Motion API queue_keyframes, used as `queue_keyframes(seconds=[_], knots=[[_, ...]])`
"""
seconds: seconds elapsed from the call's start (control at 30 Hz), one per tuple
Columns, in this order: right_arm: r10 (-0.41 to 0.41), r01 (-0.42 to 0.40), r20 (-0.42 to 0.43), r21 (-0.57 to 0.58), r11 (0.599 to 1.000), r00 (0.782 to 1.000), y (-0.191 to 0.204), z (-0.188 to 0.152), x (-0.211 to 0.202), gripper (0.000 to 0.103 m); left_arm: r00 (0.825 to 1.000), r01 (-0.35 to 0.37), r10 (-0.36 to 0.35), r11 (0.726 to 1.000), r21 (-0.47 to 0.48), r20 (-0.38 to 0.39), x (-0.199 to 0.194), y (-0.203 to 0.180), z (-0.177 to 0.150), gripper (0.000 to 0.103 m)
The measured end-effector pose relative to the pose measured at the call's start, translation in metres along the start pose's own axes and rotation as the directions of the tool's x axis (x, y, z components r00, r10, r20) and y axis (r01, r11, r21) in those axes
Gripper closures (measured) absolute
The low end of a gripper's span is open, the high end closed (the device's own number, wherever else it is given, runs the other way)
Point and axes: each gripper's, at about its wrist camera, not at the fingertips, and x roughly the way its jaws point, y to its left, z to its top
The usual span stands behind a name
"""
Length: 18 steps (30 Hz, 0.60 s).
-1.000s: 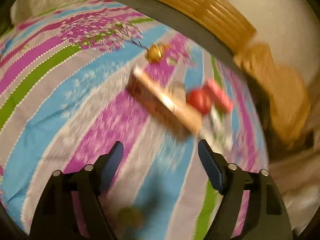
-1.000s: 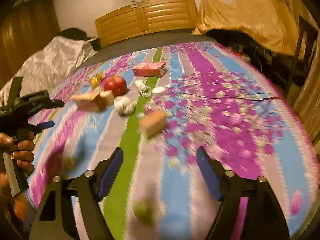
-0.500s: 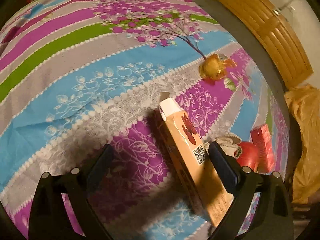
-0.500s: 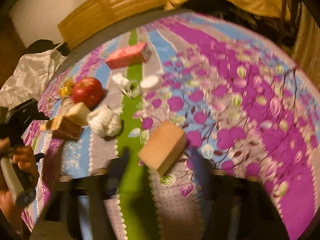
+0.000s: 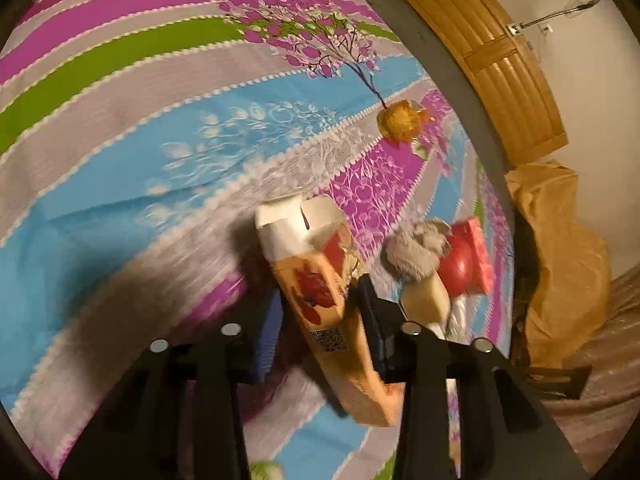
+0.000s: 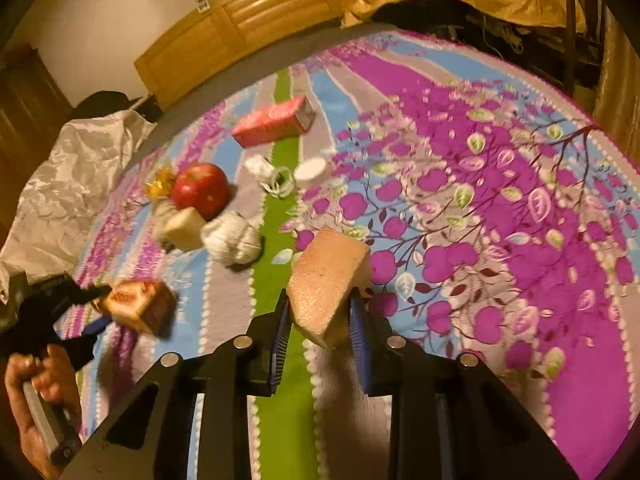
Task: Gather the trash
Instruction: 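Grasp white juice carton with left gripper while right grasps tan sponge, then carry the juice carton and sponge over the green bin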
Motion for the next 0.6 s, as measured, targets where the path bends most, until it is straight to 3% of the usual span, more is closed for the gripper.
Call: queue_keyframes(seconds=[0.27,0.4,0.57,0.6], knots=[[0.065,-0.064,0.012,-0.066,0.996,0.998,0.006,-0.014,-0.052,0.075,0.991,0.135,-0.135,0.986,0.097,-0.012,-0.066,0.004,-0.020,0.077],[0.074,-0.071,0.026,-0.112,0.991,0.997,0.011,-0.023,-0.077,0.075,0.988,0.154,-0.157,0.971,0.184,-0.004,-0.089,-0.011,-0.035,0.077],[0.078,-0.070,0.045,-0.166,0.984,0.996,0.019,-0.032,-0.108,0.075,0.981,0.167,-0.192,0.914,0.369,0.031,-0.115,-0.052,-0.066,0.077],[0.076,-0.065,0.053,-0.177,0.982,0.996,0.019,-0.033,-0.116,0.075,0.979,0.164,-0.200,0.893,0.420,0.042,-0.120,-0.064,-0.075,0.077]])
